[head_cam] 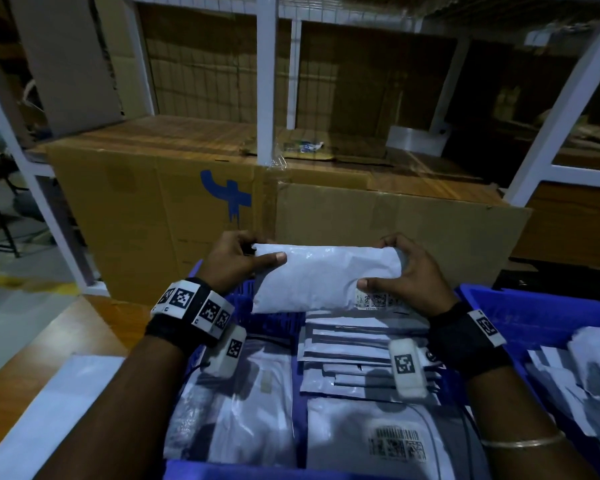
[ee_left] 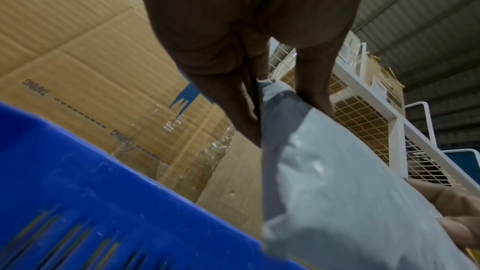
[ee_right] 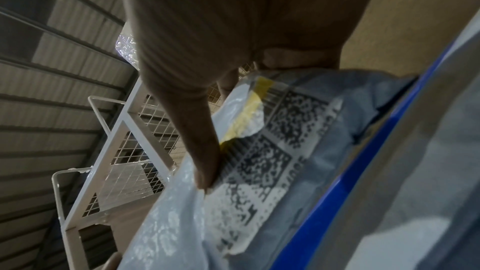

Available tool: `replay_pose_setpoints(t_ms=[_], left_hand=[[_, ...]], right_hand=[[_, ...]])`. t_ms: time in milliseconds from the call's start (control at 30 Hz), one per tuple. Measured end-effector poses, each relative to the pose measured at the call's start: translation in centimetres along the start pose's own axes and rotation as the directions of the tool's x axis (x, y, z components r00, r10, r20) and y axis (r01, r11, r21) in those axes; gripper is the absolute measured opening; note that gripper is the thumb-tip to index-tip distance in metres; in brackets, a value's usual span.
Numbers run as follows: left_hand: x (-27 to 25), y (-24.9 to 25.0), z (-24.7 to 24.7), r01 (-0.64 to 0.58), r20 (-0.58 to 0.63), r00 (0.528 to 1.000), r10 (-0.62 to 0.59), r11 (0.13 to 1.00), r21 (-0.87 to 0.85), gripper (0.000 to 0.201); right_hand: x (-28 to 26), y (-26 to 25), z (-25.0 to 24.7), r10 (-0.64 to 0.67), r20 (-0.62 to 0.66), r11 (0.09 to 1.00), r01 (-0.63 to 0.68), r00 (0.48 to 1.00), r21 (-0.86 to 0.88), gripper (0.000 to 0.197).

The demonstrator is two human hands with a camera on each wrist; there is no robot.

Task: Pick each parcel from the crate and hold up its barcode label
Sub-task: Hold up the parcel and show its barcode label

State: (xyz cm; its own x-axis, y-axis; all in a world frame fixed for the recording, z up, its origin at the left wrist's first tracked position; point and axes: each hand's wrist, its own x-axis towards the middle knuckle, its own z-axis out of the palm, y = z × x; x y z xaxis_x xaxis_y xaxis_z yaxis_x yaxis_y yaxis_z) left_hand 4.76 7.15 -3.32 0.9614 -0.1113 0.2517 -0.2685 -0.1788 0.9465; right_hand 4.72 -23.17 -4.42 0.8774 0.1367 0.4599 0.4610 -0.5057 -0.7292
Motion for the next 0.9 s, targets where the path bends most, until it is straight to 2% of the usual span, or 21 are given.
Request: replay_pose_setpoints(t_ms=[67,133,200,300,400,467,633,767,900], left_hand=[[-0.2,0.2,0.0,0.009,0.02,1.0,-0.009,1.0,0.009,0.009],[0.0,-0.1,0.0,0.022,0.022,1.0,-0.023,1.0,0.014,0.013],[0.2,-0.5,0.0,0.039,0.028,0.999,-0.04,0.999,0.024,0.03],[0.2,-0.6,0.7,0.059,0.068,0.996,-0.062,0.997,0.044,0.056],[-0.1,-0.3,1.5,0.034,0.102,0.994,-0.042,0.996,0.078,0.074],[-0.4,-0.1,2.1,0.03,0.136,0.99,-0.036,0.998,0.047,0.066],[-1.2,0.8,3.4,0.045,0.221,0.974,-0.048,0.999,0.018,0.036],[-1.6,1.1,3.8,0.01,0.303,0.953,-0.033,0.997,0.078,0.032],[-2.1,1.3,4.5,0.018,0.431,0.895,-0.112,0.977,0.215,0.029]], right_hand=[[-0.1,-0.1,-0.2,0.037,0.023,0.999,-0.038,0.999,0.031,0.061],[-0.1,-0.3,-0.7,0.052,0.04,0.999,-0.051,0.998,-0.012,0.064],[0.1,-0.6,-1.3,0.071,0.07,0.982,-0.058,0.995,-0.177,0.063],[0.2,-2.2,-2.4,0.131,0.227,0.916,-0.03,0.965,-0.4,0.056],[0.7,-4.4,-2.9,0.161,0.379,0.909,0.013,0.911,-0.417,0.05],[1.2,-5.6,-2.9,0.187,0.461,0.929,-0.004,0.867,-0.37,0.046],[1.6,-7.1,-1.7,0.267,0.613,0.911,0.011,0.744,-0.411,0.042],[0.4,-6.8,-1.0,0.322,0.694,0.906,0.003,0.645,-0.423,0.04],[-1.1,-5.8,-1.0,0.403,0.742,0.904,-0.109,0.537,-0.412,0.037]])
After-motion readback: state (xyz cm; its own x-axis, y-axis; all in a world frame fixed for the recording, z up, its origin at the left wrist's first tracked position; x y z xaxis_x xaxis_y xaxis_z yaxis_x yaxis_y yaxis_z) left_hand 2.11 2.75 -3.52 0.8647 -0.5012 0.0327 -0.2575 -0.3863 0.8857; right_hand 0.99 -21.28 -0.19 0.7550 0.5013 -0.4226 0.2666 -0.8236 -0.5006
